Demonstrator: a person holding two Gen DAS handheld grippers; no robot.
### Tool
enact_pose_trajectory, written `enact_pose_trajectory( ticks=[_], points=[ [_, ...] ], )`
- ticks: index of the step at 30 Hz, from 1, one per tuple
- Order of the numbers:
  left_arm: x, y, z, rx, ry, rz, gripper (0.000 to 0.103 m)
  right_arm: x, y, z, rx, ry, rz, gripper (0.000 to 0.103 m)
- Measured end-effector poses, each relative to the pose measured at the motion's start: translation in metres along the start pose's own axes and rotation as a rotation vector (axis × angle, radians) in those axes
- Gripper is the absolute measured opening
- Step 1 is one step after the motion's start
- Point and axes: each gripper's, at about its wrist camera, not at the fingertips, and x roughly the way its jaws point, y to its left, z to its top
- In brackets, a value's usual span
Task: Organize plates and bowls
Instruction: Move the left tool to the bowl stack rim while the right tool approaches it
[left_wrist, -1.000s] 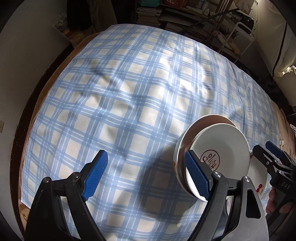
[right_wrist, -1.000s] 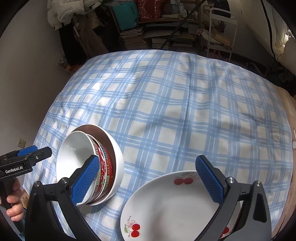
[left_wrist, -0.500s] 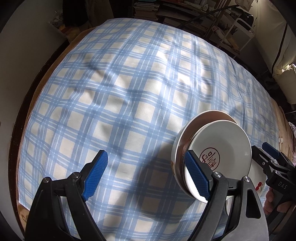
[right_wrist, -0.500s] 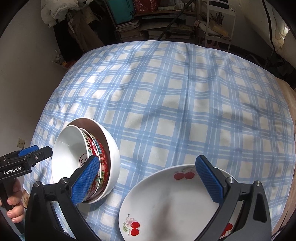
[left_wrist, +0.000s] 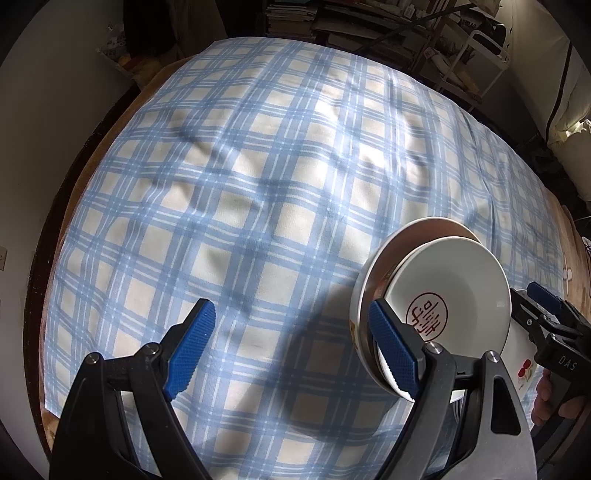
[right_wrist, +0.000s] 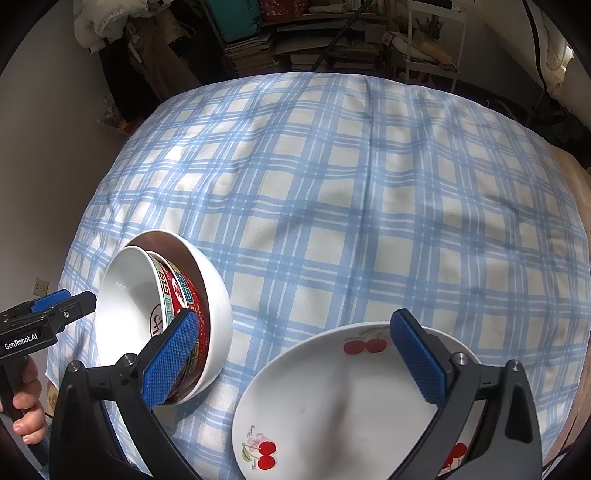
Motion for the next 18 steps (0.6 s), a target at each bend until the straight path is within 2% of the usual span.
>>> enact_pose_trajectory(
  ticks=[9, 11, 18],
  points=[
    [0.014, -0.003, 0.001, 0.015, 0.022, 0.012, 0.084, 0.005, -0.001, -0.001, 0.016, 0.023, 0.011, 0.103],
    [0.014, -0.002, 0.001, 0.011, 0.024, 0.006, 0.084, 0.006, 0.0, -0.002, 0.014, 0.033, 0.008, 0.098],
    [0.015, -0.002, 0.001, 0.01, 0.013, 0.006, 0.084, 0.008, 0.004, -0.004, 0.001, 0.042, 0.002, 0.094]
  ],
)
